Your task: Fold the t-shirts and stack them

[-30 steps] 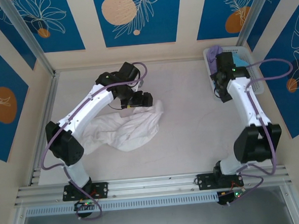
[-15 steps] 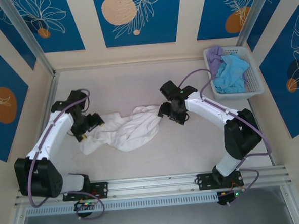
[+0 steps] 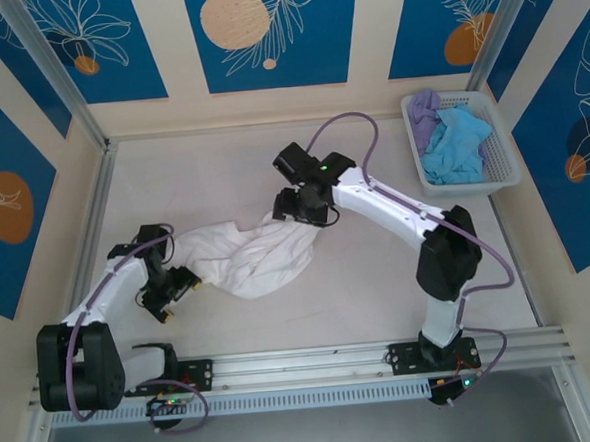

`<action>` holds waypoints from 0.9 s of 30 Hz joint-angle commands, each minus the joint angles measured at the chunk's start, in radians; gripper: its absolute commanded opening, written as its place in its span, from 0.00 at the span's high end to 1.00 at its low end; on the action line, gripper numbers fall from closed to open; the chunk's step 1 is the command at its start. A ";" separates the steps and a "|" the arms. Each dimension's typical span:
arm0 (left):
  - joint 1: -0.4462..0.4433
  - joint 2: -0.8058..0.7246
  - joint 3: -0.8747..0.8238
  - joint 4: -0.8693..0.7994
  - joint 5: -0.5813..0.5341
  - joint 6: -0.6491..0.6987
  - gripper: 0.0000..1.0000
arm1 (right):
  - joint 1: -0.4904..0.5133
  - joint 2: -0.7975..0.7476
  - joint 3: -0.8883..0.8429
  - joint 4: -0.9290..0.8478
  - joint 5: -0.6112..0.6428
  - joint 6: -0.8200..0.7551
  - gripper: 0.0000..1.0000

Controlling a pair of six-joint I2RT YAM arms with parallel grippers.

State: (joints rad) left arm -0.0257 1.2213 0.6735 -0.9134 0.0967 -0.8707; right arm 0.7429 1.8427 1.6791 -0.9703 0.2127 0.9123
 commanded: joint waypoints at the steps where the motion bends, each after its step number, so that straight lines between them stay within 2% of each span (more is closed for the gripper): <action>1: 0.021 0.046 0.008 0.072 -0.005 0.058 0.24 | 0.005 0.107 0.073 -0.105 -0.020 -0.025 0.34; 3: 0.024 0.072 0.015 0.089 -0.015 0.081 0.30 | 0.006 0.145 0.099 -0.110 -0.021 -0.041 0.40; 6: 0.026 0.107 0.025 0.130 -0.009 0.101 0.39 | -0.004 0.180 0.122 -0.117 -0.033 -0.057 0.62; 12: 0.027 0.194 0.078 0.167 0.011 0.141 0.40 | -0.020 0.183 0.116 -0.124 -0.052 -0.066 0.88; 15: 0.028 0.223 0.093 0.183 -0.003 0.163 0.43 | -0.021 0.170 0.106 -0.130 -0.053 -0.066 0.94; 16: 0.027 0.235 0.096 0.186 -0.012 0.171 0.48 | -0.022 0.159 0.099 -0.127 -0.053 -0.067 0.95; 18: 0.027 0.254 0.097 0.192 -0.040 0.190 0.68 | -0.022 0.128 0.078 -0.114 -0.056 -0.069 0.99; 22: 0.027 0.255 0.069 0.239 -0.083 0.210 0.80 | -0.019 0.045 0.007 -0.074 -0.061 -0.078 1.00; 25: 0.027 0.286 0.082 0.246 -0.069 0.224 0.99 | -0.022 -0.024 -0.052 -0.051 -0.045 -0.086 1.00; 27: 0.027 0.287 0.102 0.239 -0.053 0.222 1.00 | -0.028 -0.076 -0.087 -0.034 -0.040 -0.089 1.00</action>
State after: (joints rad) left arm -0.0132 1.4761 0.7631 -0.6945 0.0582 -0.6670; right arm 0.7250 1.8484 1.6295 -1.0191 0.1757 0.8425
